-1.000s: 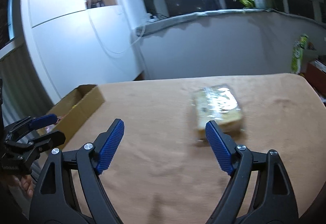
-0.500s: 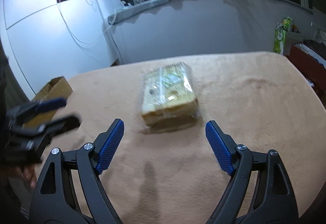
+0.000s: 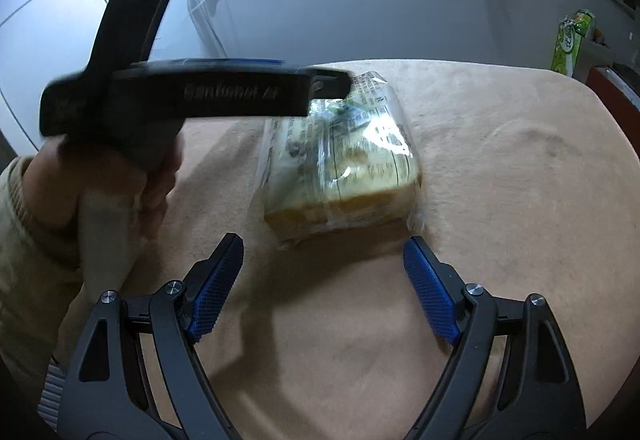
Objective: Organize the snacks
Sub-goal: 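Grasp the wrapped bread loaf with the left gripper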
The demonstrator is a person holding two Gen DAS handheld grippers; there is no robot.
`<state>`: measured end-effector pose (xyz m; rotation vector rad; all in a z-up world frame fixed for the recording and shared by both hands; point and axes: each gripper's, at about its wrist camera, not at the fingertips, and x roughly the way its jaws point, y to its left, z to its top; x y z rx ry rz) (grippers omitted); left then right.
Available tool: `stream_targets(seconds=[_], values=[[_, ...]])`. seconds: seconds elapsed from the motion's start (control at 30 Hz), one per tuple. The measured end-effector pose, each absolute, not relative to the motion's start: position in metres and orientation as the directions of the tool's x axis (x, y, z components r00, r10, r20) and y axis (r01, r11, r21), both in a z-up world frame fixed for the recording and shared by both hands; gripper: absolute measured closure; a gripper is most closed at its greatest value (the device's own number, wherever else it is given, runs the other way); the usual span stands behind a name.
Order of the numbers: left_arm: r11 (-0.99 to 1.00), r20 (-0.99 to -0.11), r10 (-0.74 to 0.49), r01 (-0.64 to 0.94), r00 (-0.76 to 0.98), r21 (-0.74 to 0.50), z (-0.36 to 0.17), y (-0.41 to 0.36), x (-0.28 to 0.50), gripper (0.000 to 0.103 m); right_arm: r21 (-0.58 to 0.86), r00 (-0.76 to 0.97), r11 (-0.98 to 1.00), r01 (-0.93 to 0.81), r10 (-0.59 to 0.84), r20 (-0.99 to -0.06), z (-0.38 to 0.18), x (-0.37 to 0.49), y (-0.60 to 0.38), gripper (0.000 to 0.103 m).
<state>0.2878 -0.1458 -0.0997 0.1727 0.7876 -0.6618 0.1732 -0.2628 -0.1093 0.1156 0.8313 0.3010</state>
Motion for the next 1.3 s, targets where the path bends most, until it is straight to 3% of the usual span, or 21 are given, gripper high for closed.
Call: stream_targets(seconds=[0.23,0.37,0.97,1.13,1.3], values=[[0.625,-0.701,-0.643,0.74,0.308,-0.248,-0.109,-0.162,0.294,0.023,0.204,0.632,0.957,-0.206,0.289,-0.719,-0.109,0.182,-0.26,0.014],[0.607,-0.686,-0.668,0.745,0.288,-0.278,-0.108,-0.158,0.287,0.023,0.19,0.632,0.96,-0.205,0.278,-0.723,-0.108,0.183,-0.258,0.013],[0.599,-0.692,-0.682,0.724,0.236,-0.342,-0.109,-0.155,0.287,0.023,0.256,0.635,0.944,-0.207,0.328,-0.699,-0.105,0.19,-0.273,0.013],[0.624,-0.69,-0.682,0.684,0.241,-0.377,-0.109,-0.149,0.266,0.023,0.226,0.638,0.947,-0.228,0.321,-0.7,-0.104,0.18,-0.28,0.022],[0.676,-0.686,-0.666,0.625,0.293,-0.39,-0.108,-0.145,0.243,0.023,0.215,0.664,0.94,-0.266,0.34,-0.666,-0.097,0.163,-0.282,0.023]])
